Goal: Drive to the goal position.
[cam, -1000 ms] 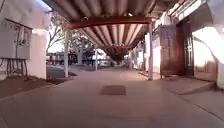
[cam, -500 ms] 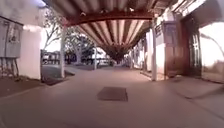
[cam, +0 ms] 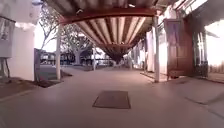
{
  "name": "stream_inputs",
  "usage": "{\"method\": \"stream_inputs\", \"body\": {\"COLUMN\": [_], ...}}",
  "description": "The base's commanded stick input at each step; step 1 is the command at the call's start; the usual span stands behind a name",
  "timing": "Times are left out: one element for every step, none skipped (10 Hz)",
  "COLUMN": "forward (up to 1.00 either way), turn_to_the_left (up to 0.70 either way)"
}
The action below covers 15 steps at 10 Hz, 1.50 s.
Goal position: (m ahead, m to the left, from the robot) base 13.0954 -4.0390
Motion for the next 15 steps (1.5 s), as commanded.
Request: {"method": "stream_inputs", "body": {"forward": [0.70,0.70,0.70,0.70,0.70,0.70,0.70,0.70,0.70,0.70,0.70,0.70,0.70,0.70,0.70], "turn_to_the_left": [0.00,0.00,0.00,0.00,0.00,0.00,0.00,0.00,0.00,0.00,0.00,0.00,0.00,0.00,0.00]}}
